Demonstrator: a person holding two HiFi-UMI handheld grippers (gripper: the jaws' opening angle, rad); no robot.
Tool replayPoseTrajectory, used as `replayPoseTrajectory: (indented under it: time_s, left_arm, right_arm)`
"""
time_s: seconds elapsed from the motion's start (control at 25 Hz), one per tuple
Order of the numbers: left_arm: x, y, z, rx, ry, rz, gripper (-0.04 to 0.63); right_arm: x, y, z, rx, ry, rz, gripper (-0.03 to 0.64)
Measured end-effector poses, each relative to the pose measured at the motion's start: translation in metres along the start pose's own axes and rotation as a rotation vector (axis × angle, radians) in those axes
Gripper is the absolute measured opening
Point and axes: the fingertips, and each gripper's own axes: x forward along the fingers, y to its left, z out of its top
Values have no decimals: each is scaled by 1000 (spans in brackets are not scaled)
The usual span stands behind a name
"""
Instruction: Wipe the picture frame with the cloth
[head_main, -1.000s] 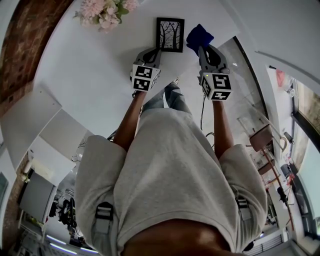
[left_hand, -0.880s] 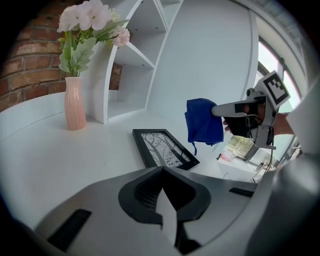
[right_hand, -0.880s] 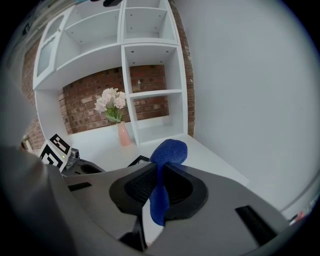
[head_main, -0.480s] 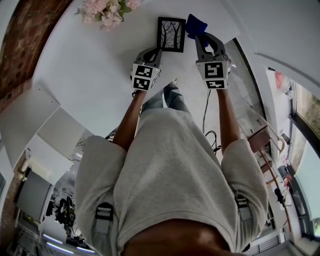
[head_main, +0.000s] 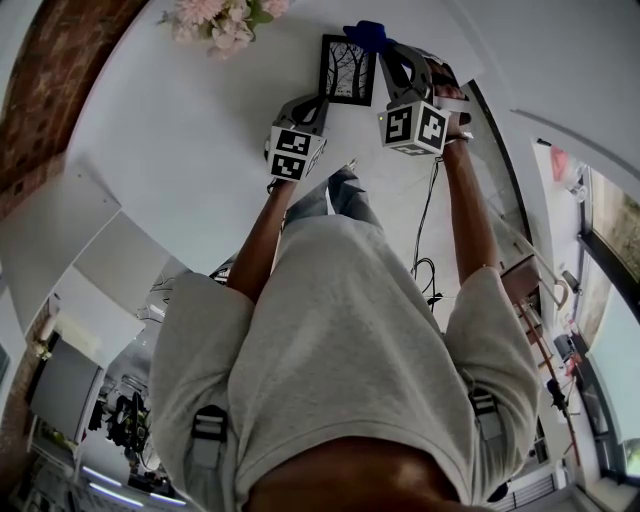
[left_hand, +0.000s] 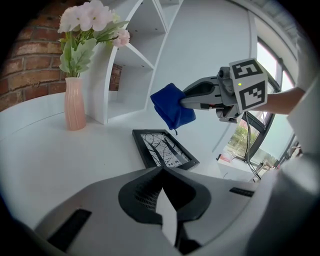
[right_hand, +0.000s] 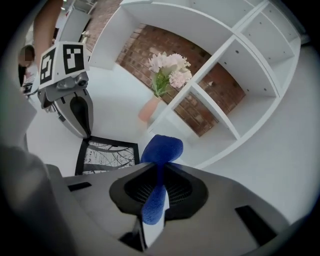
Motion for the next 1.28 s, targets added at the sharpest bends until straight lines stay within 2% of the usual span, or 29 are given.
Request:
replayPoseTrajectory:
  time_s: [0.28, 0.72, 1.28]
  left_arm:
    - [0, 0, 1, 3, -4, 5, 17]
    - [1, 0, -3, 12, 9, 2, 17]
    - [-1, -1, 2, 14, -9, 10, 16]
  right_arm:
    - [25, -18, 8, -47, 7, -2, 58]
    - [27, 51, -4, -98, 55, 164, 58]
    - [3, 95, -13, -65, 62, 232, 58]
